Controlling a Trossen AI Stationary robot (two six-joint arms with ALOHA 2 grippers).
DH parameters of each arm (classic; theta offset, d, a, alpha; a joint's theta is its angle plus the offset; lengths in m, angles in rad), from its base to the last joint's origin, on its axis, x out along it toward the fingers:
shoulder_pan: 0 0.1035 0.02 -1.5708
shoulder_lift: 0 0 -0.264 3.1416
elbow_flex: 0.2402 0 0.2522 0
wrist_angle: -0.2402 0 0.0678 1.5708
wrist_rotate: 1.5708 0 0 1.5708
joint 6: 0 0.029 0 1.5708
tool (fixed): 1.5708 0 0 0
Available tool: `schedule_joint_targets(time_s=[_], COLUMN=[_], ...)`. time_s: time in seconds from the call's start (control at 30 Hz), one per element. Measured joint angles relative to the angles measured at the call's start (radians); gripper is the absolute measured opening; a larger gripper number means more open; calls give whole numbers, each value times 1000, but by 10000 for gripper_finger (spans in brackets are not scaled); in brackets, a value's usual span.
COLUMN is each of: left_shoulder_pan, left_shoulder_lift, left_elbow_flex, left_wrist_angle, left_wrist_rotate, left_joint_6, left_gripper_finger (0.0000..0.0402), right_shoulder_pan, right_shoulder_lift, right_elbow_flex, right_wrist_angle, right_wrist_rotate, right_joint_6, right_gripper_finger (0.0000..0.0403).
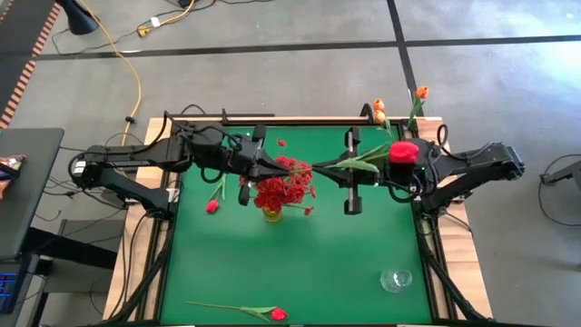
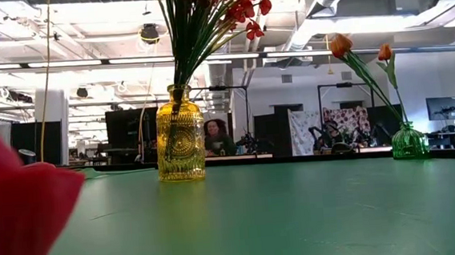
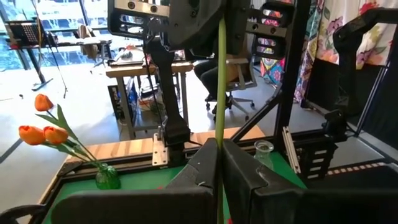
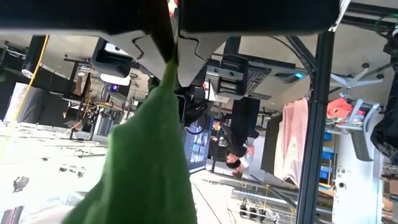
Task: Sort flowers into vase by color
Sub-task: Put the top red flower into the transparent vase
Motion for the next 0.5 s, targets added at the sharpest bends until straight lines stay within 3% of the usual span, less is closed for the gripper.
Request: schedule_joint_targets(time_s=[0.13, 0.3, 0.5], left_shoulder_pan=[0, 6, 36], left_shoulder_lift=[0, -11, -77], left_elbow_flex=[0, 0, 0], left_wrist_angle=[4, 1, -16], left_wrist_rotate=[-1, -6, -116], left_joint_6=[44, 56, 55], left_gripper_finger=[19, 72, 132], right_shoulder_pan=[0, 0, 20], right_shoulder_lift=[-2, -20, -79], right_elbow_flex=[0, 0, 0], right_wrist_angle=[0, -8, -77], right_wrist_rotate=[0, 1, -2], right_joint_6=[37, 182, 273], right_gripper_finger=[27, 38, 30])
